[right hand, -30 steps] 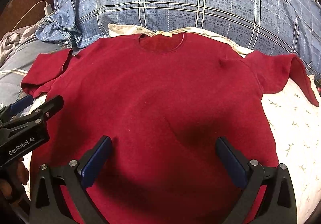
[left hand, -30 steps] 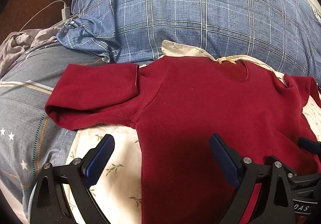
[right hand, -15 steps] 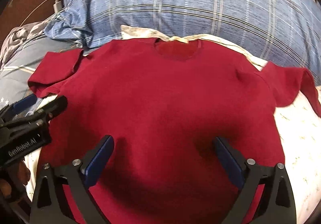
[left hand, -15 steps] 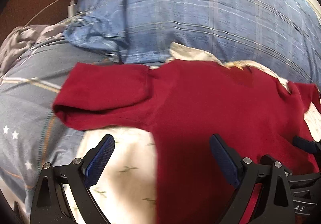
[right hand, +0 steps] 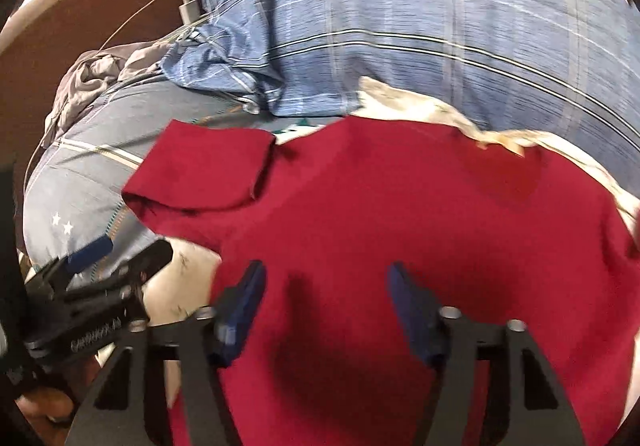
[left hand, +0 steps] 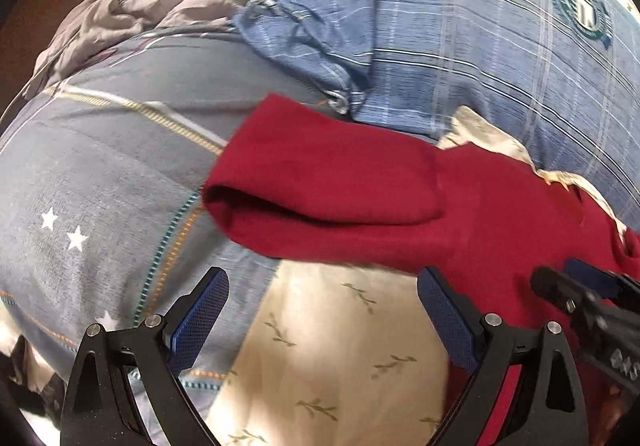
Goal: Fold small clothes
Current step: 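Move the right gripper to the sweater's side edge and close on it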
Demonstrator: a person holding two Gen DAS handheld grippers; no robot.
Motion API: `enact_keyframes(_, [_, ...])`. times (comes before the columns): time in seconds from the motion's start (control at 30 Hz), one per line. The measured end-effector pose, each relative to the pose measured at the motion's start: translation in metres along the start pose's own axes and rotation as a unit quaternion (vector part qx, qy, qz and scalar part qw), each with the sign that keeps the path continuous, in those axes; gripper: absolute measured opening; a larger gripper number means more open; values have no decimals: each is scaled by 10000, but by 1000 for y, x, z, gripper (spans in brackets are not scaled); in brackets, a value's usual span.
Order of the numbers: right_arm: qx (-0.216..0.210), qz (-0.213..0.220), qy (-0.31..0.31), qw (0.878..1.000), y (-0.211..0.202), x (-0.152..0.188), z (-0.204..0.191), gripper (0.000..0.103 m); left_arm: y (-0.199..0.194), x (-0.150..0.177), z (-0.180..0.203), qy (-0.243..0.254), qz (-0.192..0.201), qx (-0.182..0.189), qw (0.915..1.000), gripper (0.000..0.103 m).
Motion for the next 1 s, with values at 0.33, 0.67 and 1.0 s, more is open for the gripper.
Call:
enact_keyframes(0.33, [-757,0,344,9965,50,-36,-18,48,16,-9,-17,-283,-103,-174,9994,95])
enact_keyframes(0.67, [-1059,-215,319,9936,94,-54,-34,48,27,-14,-17,-397,-180,-178,9989,95])
enact_keyframes(1.0, [-1090,125,369,9933,84,-68,-37,5,25,-16,-17,-411,-131,-214,9988,95])
Point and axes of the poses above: each gripper's, at about its wrist camera, not at the fingertips, and y roughly the way its jaws point, z to its right, x to its underside, the point moved 9 cm from there along y, roughly the way its jaws point, and after that the axes turned 10 degrees about -x, right-handed, at the moved point
